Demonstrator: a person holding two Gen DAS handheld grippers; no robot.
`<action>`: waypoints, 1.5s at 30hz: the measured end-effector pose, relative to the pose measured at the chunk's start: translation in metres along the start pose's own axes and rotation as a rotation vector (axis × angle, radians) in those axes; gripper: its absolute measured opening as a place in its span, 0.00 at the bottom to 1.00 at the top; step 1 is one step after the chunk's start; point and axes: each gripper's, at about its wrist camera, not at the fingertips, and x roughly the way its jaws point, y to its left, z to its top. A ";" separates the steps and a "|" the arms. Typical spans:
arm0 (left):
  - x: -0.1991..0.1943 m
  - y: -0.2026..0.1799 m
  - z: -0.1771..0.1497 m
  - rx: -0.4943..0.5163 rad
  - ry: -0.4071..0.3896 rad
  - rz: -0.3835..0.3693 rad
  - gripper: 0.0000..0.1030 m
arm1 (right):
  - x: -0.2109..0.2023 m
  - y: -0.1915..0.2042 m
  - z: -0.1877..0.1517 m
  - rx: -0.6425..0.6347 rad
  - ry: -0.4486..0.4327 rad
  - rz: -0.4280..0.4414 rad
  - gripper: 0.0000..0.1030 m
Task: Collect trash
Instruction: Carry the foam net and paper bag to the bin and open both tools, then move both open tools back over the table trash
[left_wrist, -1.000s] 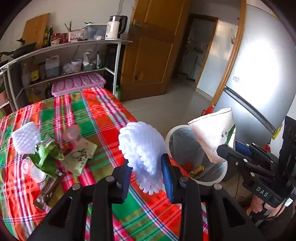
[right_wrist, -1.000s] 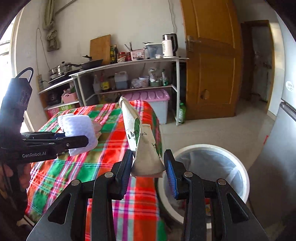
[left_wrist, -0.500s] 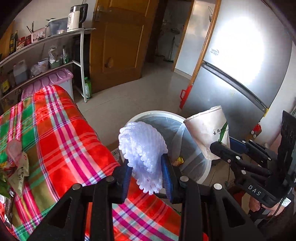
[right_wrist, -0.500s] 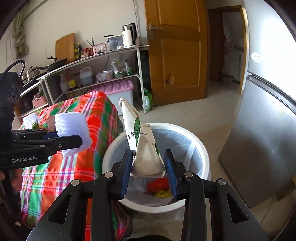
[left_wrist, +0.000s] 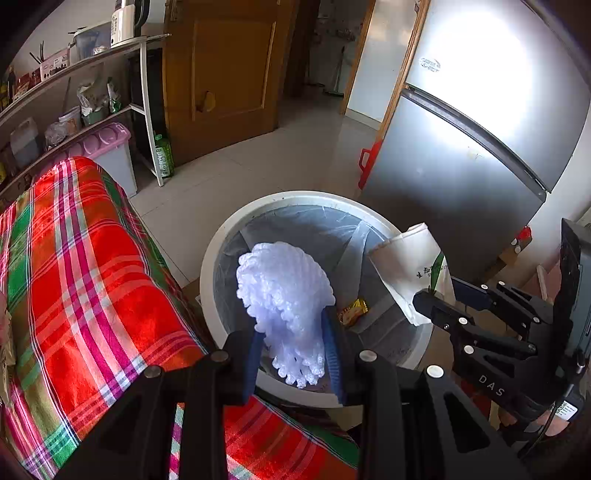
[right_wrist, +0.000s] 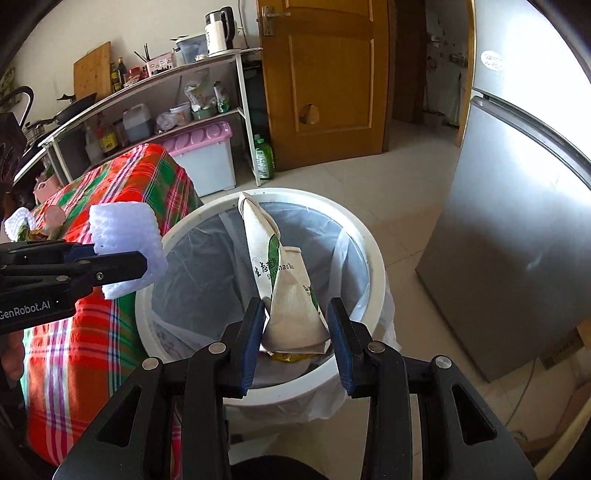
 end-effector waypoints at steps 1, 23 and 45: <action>0.002 -0.001 0.001 0.001 0.007 -0.001 0.32 | 0.002 -0.001 0.000 0.002 0.010 -0.006 0.36; -0.014 0.012 -0.007 -0.032 -0.009 0.033 0.63 | -0.003 0.004 0.003 0.006 -0.005 -0.034 0.47; -0.140 0.144 -0.080 -0.276 -0.181 0.305 0.81 | -0.035 0.113 0.027 -0.088 -0.133 0.156 0.58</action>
